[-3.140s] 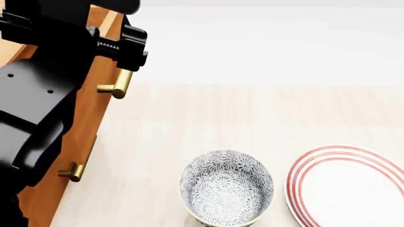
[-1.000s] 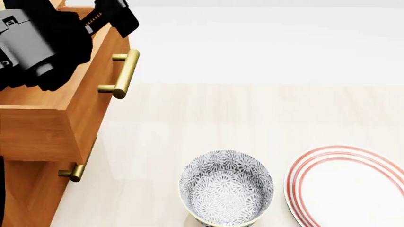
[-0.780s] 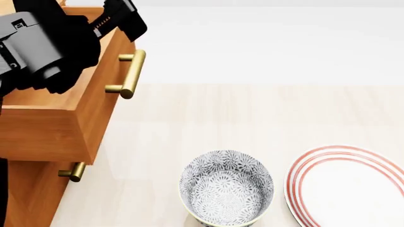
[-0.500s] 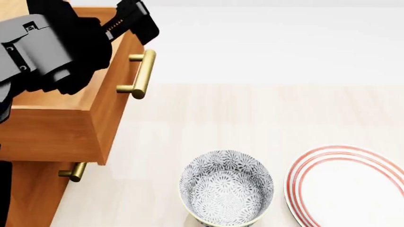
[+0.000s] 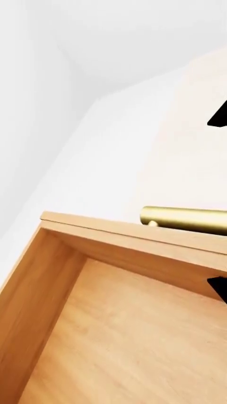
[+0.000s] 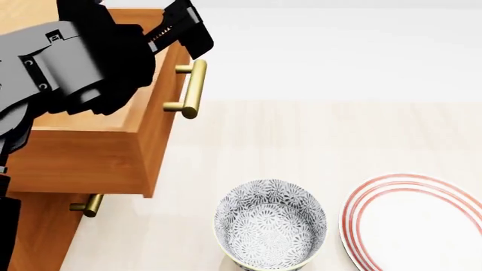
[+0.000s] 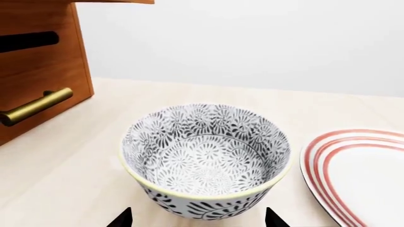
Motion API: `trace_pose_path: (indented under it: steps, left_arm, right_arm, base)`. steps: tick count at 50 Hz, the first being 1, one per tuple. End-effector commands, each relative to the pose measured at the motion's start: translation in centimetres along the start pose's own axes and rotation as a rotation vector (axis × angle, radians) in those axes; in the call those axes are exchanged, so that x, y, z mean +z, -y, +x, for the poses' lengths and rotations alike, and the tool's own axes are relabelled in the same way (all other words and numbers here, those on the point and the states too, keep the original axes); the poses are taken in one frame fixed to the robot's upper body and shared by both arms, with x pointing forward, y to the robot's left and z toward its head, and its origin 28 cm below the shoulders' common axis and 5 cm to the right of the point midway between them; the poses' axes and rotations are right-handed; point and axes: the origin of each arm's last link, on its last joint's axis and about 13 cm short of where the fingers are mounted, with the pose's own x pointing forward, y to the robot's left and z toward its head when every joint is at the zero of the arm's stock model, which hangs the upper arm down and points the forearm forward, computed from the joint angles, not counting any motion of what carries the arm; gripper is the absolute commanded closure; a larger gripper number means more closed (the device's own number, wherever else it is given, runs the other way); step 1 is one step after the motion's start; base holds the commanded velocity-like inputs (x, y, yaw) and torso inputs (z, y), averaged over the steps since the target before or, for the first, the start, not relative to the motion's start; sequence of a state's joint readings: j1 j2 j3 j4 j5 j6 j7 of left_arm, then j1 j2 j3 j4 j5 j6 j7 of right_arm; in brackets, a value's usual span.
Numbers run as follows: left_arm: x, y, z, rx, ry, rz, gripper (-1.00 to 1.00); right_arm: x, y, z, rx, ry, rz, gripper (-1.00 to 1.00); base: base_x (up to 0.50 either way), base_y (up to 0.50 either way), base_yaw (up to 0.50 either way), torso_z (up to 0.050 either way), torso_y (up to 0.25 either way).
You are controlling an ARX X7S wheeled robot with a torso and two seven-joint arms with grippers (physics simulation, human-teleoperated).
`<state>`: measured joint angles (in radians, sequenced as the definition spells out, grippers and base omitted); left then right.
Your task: Open the top drawer of the cabinet.
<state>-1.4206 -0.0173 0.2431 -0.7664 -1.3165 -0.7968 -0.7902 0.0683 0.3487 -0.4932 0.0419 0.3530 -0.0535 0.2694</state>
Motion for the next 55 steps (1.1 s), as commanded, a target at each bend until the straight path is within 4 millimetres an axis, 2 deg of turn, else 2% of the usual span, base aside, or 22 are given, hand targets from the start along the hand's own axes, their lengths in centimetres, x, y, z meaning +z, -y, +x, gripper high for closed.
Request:
trace_pose_path:
  steps: [1, 49, 55]
  left_arm:
    - [-0.5, 0.9, -0.2, -0.065, -0.032, -0.012, -1.00]
    - [-1.9, 4.1, -2.0, -0.244, -0.088, 0.017, -1.00]
    - [-1.6, 3.8, -2.7, -0.215, 0.001, 0.077, -1.00]
  right_arm:
    - [0.0, -0.1, -0.1, 0.009, 0.000, -0.002, -1.00]
    - [-0.1, 0.0, -0.1, 0.022, -0.010, 0.004, -1.00]
    - [-0.1, 0.0, -0.1, 0.021, -0.012, 0.005, -1.00]
  base:
    - [0.00, 0.00, 0.00, 0.000, 0.000]
    - [0.00, 0.00, 0.00, 0.000, 0.000]
    - [0.00, 0.00, 0.00, 0.000, 0.002]
